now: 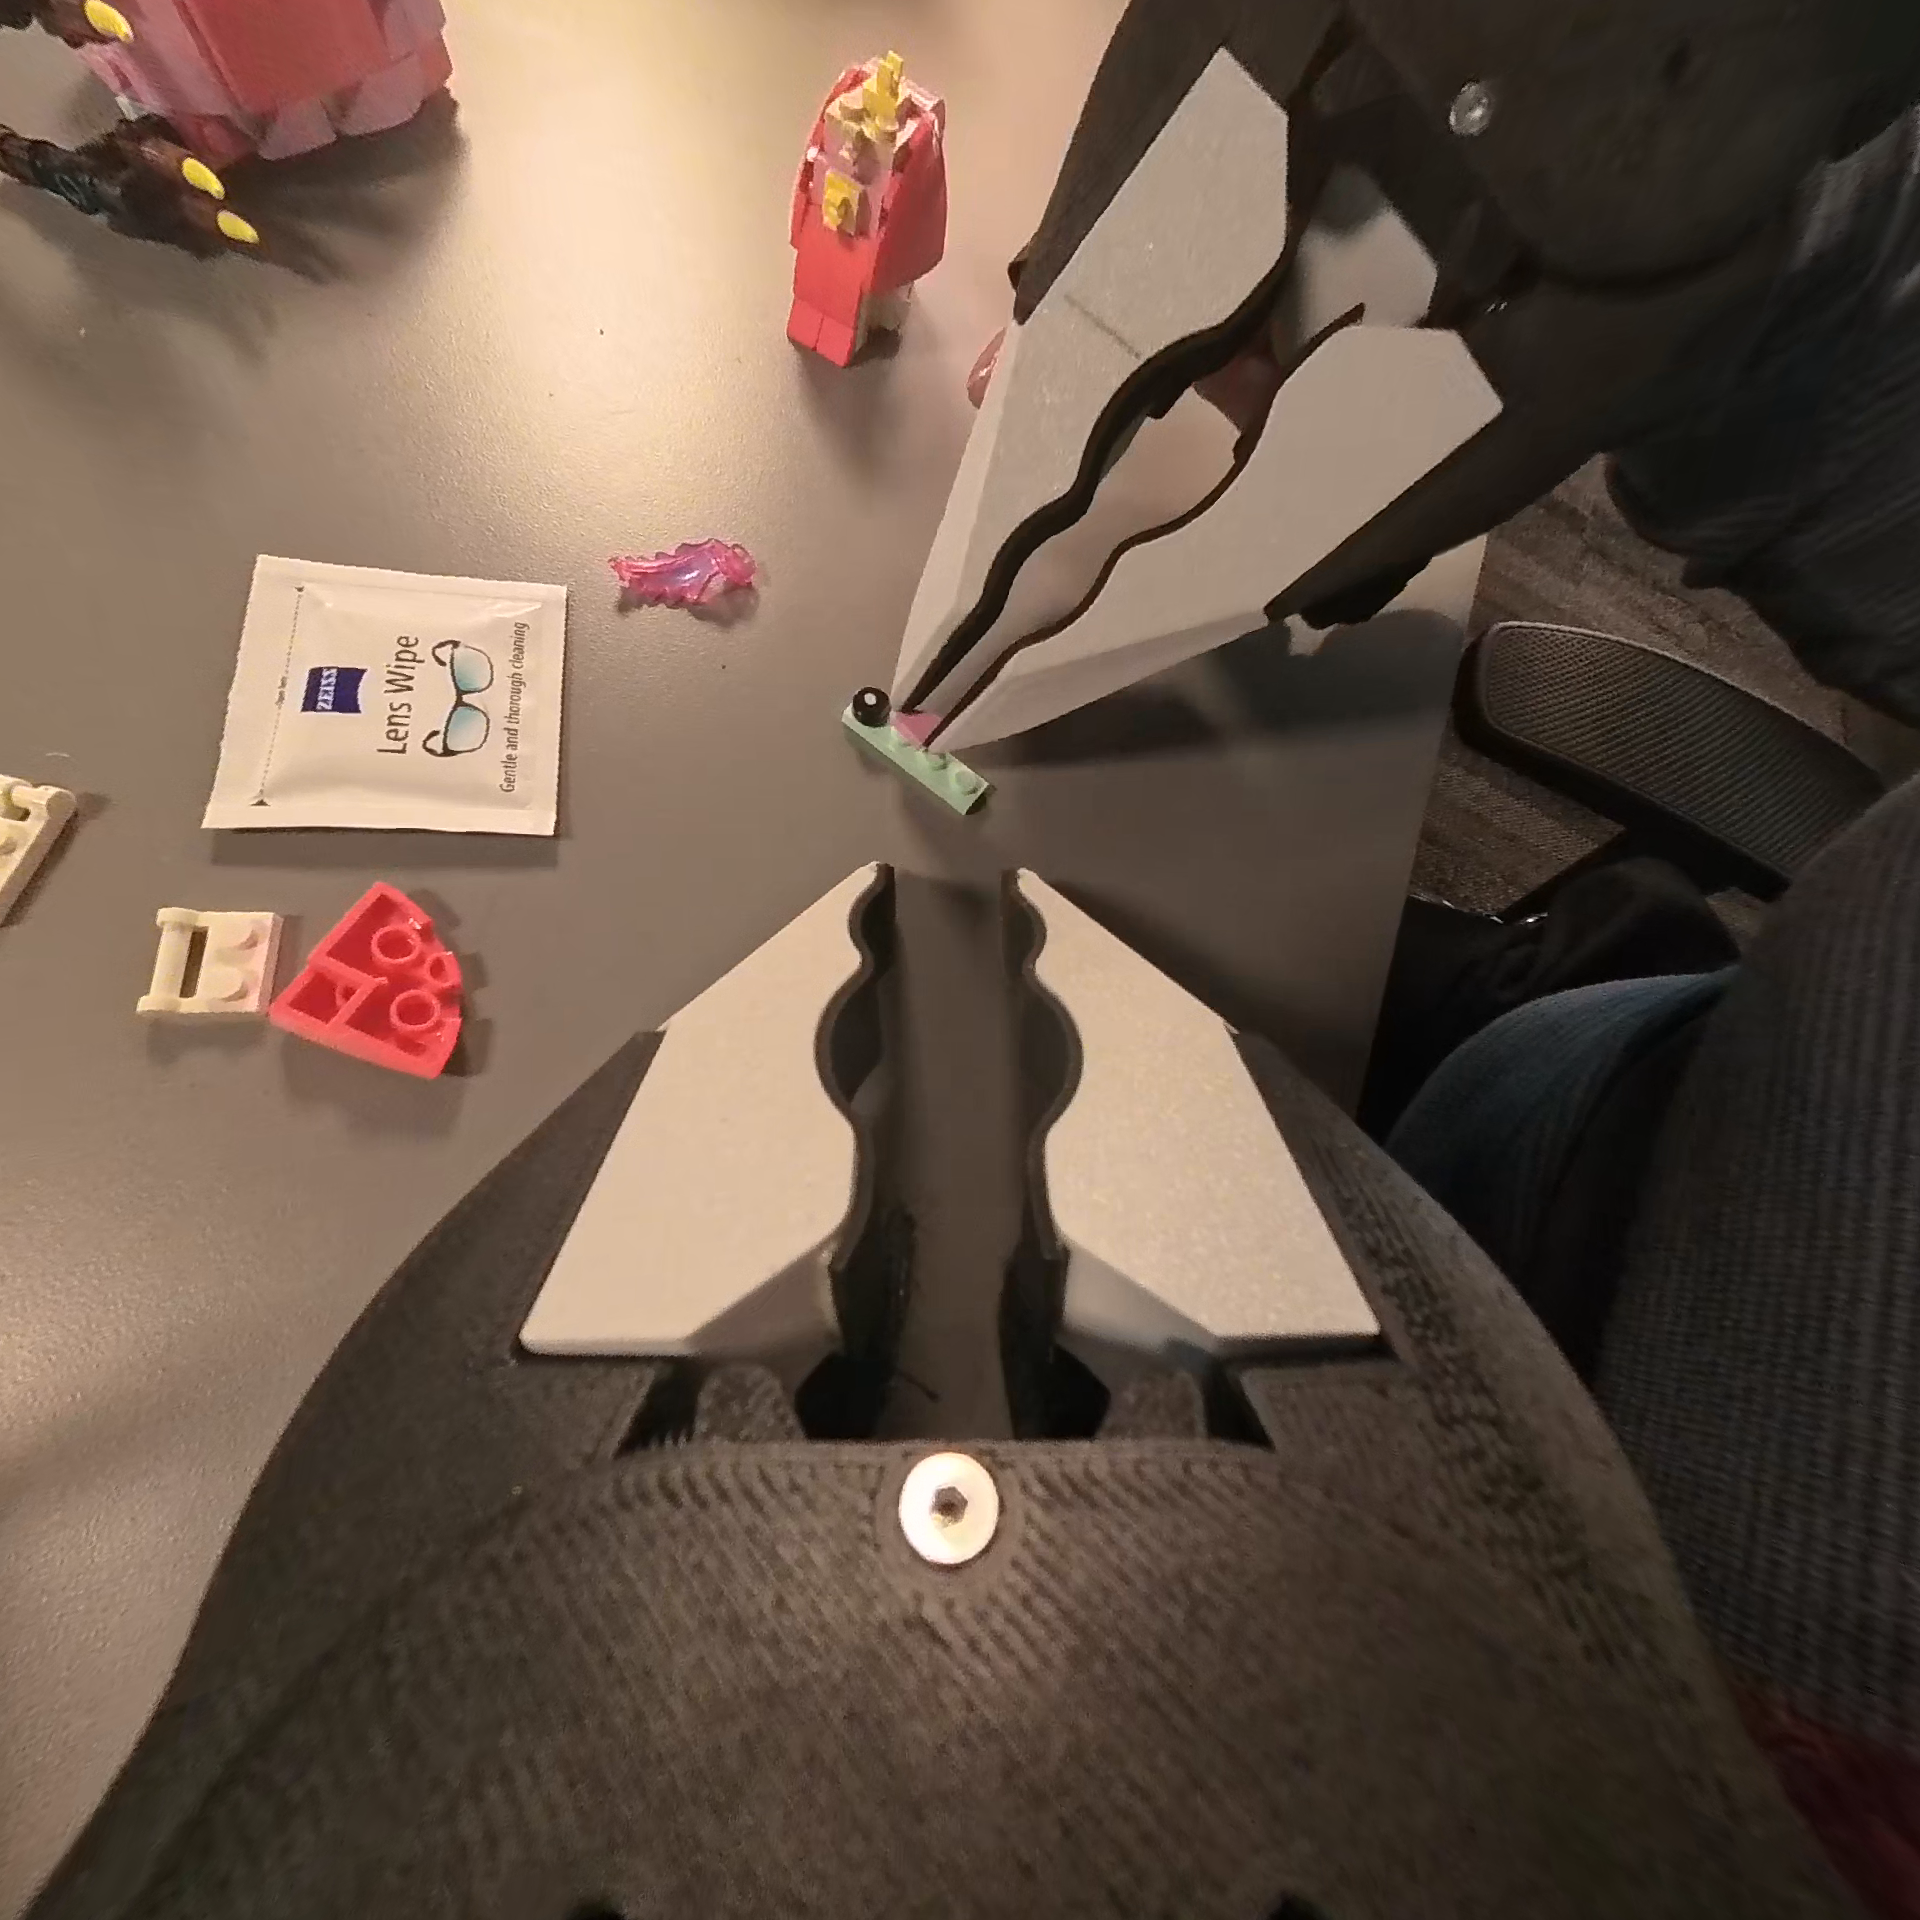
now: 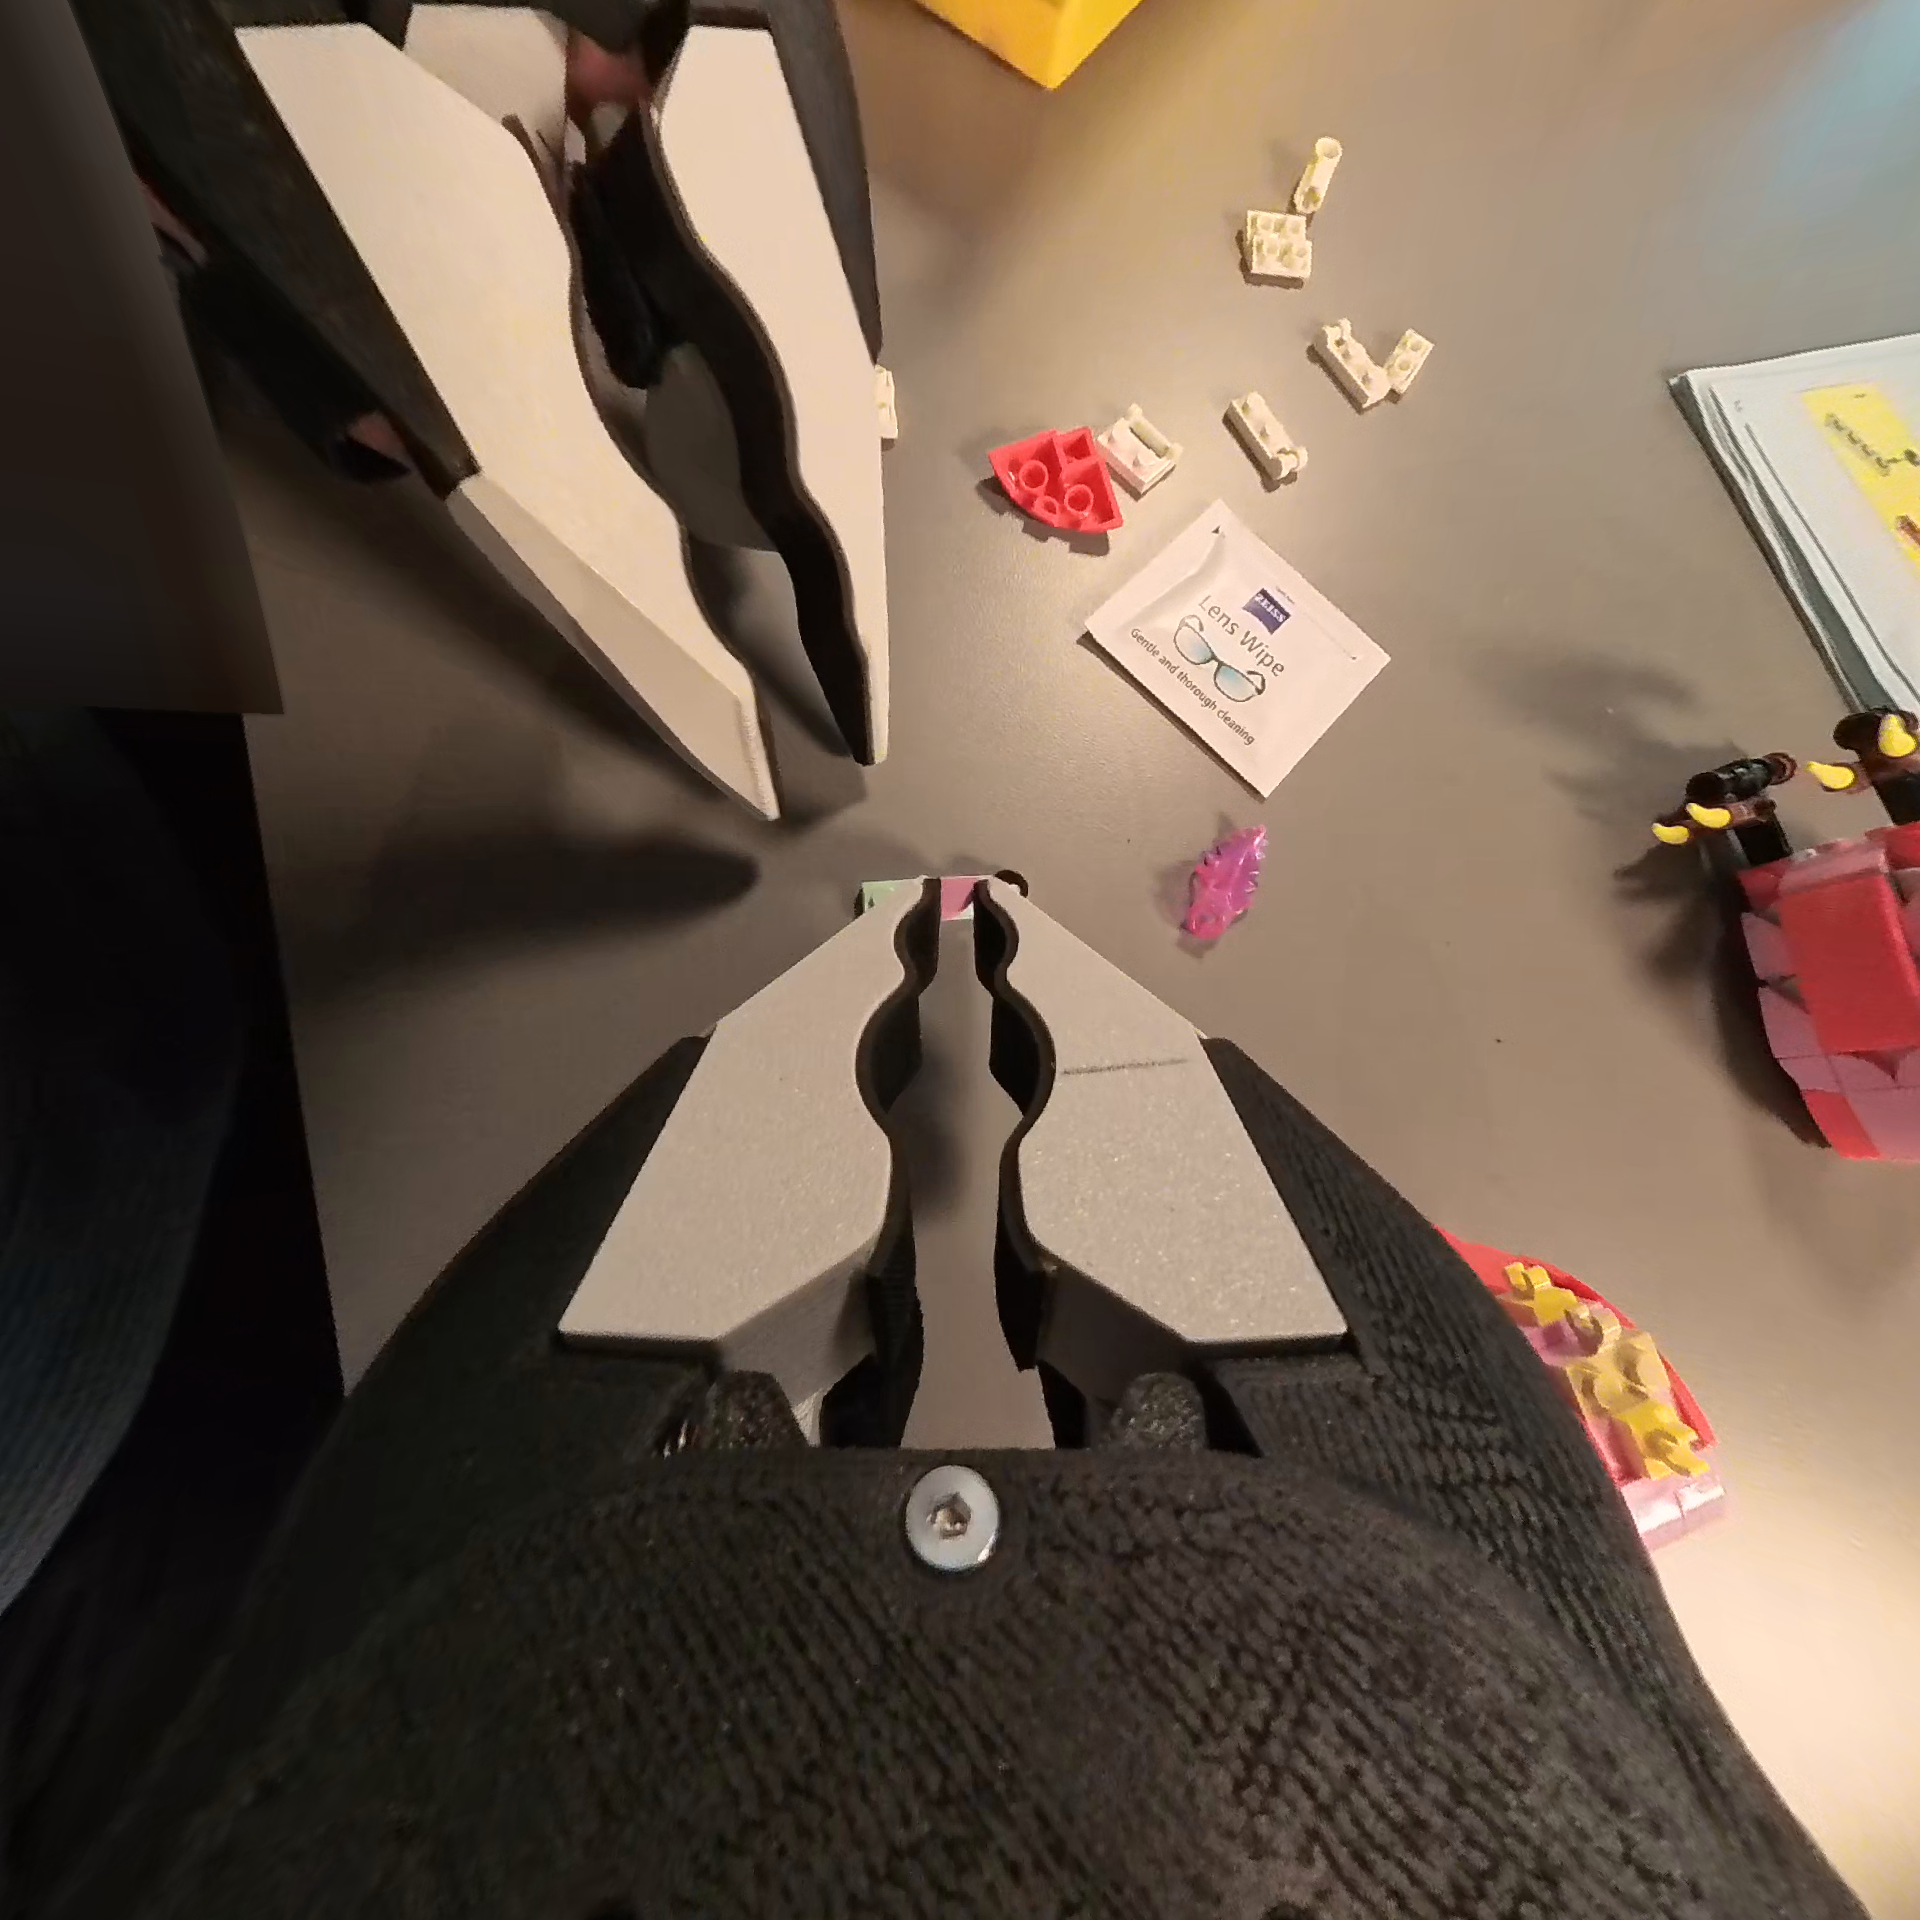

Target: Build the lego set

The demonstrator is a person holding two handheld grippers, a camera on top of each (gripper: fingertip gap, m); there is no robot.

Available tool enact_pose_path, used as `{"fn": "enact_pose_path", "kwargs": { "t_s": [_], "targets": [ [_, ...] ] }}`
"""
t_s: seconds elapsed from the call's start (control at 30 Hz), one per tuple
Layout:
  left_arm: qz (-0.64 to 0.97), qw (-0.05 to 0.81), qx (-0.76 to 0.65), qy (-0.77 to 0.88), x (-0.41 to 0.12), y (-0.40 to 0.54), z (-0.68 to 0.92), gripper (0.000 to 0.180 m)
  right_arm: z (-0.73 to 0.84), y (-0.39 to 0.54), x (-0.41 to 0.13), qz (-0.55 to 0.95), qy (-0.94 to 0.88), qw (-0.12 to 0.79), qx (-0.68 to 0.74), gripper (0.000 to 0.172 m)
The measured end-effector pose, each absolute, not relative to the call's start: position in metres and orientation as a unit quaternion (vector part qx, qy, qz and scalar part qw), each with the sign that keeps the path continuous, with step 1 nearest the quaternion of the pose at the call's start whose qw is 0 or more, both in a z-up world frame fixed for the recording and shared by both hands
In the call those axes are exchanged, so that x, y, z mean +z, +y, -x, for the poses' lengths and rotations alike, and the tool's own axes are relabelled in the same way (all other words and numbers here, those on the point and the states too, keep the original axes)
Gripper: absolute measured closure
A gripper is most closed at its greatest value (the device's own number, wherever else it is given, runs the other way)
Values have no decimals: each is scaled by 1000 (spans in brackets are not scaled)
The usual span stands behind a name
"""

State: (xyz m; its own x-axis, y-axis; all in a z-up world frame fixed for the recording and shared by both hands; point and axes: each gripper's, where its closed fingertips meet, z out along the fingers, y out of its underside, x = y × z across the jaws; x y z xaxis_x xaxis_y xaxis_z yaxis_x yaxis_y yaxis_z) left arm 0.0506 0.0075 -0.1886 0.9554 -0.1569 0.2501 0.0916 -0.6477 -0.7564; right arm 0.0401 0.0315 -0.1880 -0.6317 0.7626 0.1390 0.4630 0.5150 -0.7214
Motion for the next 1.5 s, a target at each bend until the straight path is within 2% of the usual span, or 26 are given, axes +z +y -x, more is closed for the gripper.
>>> {"fn": "enact_pose_path", "kwargs": {
  "t_s": [0.83, 1.2, 1.5],
  "targets": [
    [897, 419, -139, 19, -189, 7, -51, 162, -37, 38, -183, 350, -840, 265, 318, 160],
    [904, 419, -74, 28, -192, 24, -57, 138, -47, 45, -179, 376, -824, 239, 351, 158],
    [910, 415, -12, 19, -195, 31, -50, 149, -44, 40, -192, 405, -815, 217, 352, 158]
  ]
}}
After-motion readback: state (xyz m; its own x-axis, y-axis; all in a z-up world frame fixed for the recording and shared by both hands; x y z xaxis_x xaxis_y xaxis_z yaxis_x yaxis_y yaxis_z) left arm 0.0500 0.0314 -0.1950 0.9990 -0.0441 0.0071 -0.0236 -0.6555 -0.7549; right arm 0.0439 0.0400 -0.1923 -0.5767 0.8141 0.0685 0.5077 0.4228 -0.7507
